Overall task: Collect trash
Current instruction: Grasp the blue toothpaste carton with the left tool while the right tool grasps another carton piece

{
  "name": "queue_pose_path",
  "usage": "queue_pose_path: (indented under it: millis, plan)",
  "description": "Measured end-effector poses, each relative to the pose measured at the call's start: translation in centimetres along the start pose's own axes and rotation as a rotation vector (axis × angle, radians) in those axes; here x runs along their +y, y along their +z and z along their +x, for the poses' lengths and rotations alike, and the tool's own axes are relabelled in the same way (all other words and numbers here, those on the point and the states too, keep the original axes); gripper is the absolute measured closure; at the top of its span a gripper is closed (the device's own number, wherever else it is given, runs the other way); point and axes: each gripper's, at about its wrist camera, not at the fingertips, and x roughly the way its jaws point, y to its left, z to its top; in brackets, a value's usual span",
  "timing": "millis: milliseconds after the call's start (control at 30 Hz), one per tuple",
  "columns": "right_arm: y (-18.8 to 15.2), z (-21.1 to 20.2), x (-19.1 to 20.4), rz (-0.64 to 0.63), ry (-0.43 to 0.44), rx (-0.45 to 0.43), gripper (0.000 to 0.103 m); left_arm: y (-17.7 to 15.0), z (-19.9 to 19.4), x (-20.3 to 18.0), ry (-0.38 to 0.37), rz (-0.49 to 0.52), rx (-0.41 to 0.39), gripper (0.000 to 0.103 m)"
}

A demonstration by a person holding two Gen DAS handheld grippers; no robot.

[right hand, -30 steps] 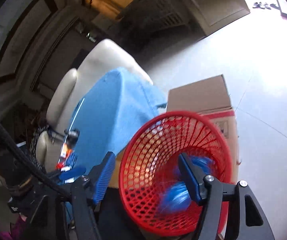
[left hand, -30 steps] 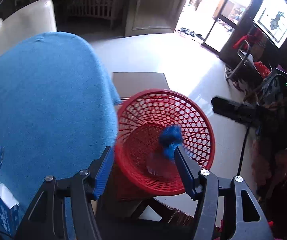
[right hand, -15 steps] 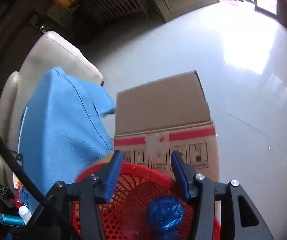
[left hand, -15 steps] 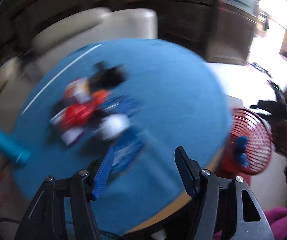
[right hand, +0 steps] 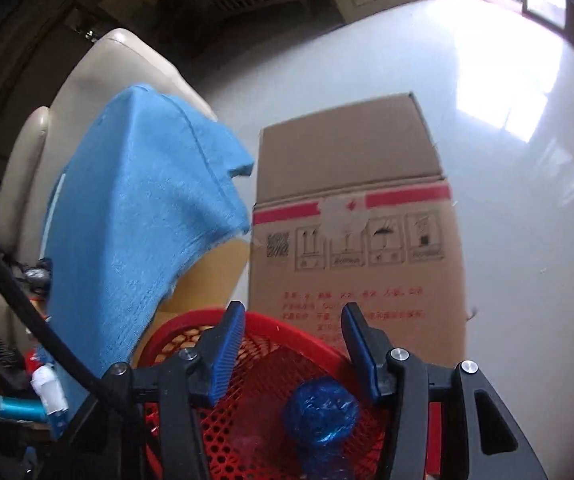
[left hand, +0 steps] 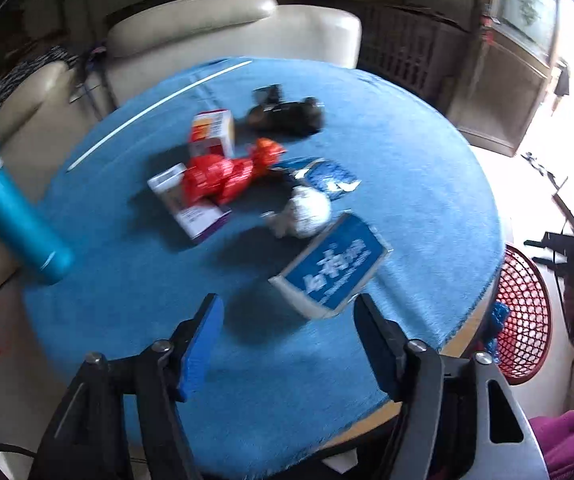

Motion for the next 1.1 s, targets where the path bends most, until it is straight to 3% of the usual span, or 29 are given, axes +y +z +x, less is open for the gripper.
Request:
queue_pose_path:
  millis: [167, 300, 400, 533, 733, 900, 1100]
  plan:
    - [0.9, -5.1, 3.3, -0.071, 0.050, -0.152, 0.049, 0.8, 2.6, -1.2, -0.093, 0.076, -0.003, 0.031]
    - [0.1, -6.9, 8.1, -0.191, 0.141, -0.173, 0.047, 1.1, 4.7, -1.3, -0.183, 0.094, 0.011, 0.031]
    - [-0.9, -6.6, 13.3, -0.313, 0.224, -0.129, 0.045, 1.3, 5.5, -1.1, -0.208, 0.097, 0.000, 0.031]
    - [-2.6, -3.6, 22.0, -0.503, 0.318, 0.002, 0.043, 1.4, 6.0, -1.0, -0.228, 0.108, -0.018, 0.031]
    - [-6.6, 2.2, 33.2, -0.729, 0.374, 0.164, 0.038, 0.5, 6.8, -0.6, -0.245, 0.101, -0.014, 0.031]
    - [-9.9, 6.1, 37.8, -0.869, 0.365, 0.239, 0.037, -0.1, 6.7, -0.6, -0.246, 0.103, -0.045, 0.031]
    - [-11.2, 8.0, 39.3, -0.998, 0.308, 0.247, 0.034, -0.2, 6.2, -0.1, -0.255, 0.085, -0.073, 0.035]
